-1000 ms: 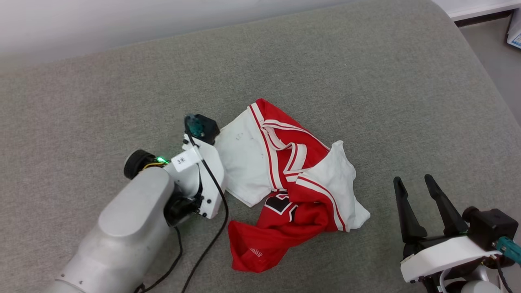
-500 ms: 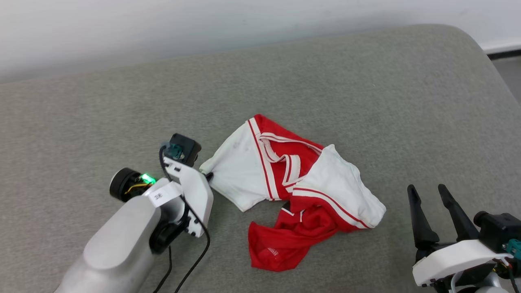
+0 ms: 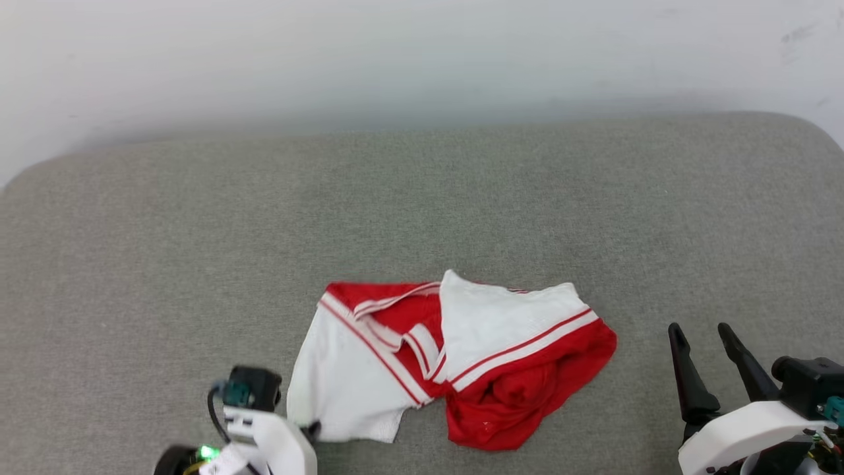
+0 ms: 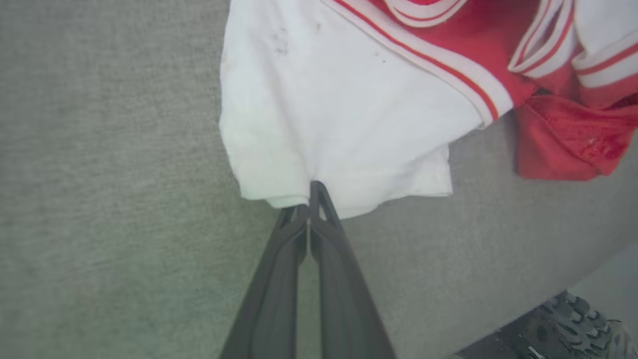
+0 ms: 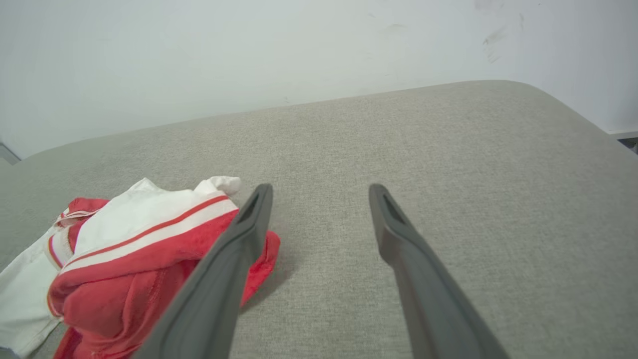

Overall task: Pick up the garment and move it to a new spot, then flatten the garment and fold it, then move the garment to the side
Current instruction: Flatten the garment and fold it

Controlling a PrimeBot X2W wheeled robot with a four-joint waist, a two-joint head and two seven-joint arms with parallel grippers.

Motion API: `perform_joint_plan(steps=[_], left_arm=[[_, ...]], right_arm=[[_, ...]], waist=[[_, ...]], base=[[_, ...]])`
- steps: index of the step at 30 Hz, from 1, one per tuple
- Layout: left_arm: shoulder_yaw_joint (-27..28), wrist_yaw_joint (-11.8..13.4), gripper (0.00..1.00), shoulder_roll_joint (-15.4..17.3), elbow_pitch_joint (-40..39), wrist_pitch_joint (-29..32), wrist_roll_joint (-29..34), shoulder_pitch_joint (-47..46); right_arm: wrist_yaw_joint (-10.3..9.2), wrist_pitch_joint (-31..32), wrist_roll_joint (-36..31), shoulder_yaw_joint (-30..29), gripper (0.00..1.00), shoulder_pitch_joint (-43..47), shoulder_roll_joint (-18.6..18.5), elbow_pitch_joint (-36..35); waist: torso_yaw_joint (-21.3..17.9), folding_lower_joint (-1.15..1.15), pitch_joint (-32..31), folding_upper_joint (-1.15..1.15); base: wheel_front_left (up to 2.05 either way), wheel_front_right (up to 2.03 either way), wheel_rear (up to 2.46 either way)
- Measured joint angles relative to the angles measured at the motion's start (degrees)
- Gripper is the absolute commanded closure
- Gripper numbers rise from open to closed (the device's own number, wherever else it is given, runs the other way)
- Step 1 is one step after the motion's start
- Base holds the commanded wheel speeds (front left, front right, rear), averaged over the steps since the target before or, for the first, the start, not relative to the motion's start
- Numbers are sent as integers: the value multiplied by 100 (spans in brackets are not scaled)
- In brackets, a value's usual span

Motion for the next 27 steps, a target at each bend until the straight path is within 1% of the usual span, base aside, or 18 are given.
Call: perform_joint_plan(steps=[2,5,6,7,8,11,14,16,22,25,27], left_arm=[[9,80,100,-7,-107,0,-147,322],[3,126,100,-27,-196,-20,-268,601],[4,133,86,-52,-211,-34,-291,645],[-3,135,51,-71,-218,-64,-291,675],[-7,154,0,-94,-221,-111,-288,691],[48,232,0,-162,-241,-391,-214,700],[253,436,0,-224,-276,-951,-22,694],[349,495,0,-255,-311,-1360,133,683],[490,514,0,-330,-449,-2391,527,574],[538,487,0,-382,-556,-2835,668,464],[541,465,0,-417,-598,-3018,757,409]], right_arm=[[0,53,0,23,0,9,0,-24],[0,131,-29,51,0,18,0,-79],[0,147,-45,55,0,32,0,-96],[0,176,-52,57,0,42,0,-111],[0,198,-58,55,0,62,0,-130],[0,298,-101,65,0,100,0,-188],[0,407,-151,116,0,135,0,-261],[0,488,-177,148,0,162,1,-311],[0,923,-224,364,0,192,0,-379],[0,1304,-252,568,0,57,-1,-353],[0,1588,-241,761,0,-92,-31,-300]], waist=[[34,0,-67,0],[64,-1,-120,0],[73,0,-133,0],[80,-1,-149,0],[87,0,-171,0],[110,0,-249,0],[131,-1,-345,0],[145,-1,-408,0],[230,0,-523,0],[296,0,-529,0],[359,0,-519,0]], base=[[0,0,0],[0,0,0],[0,0,0],[0,0,0],[0,0,0],[0,0,0],[0,0,0],[0,0,0],[0,0,0],[0,0,0],[0,0,0]])
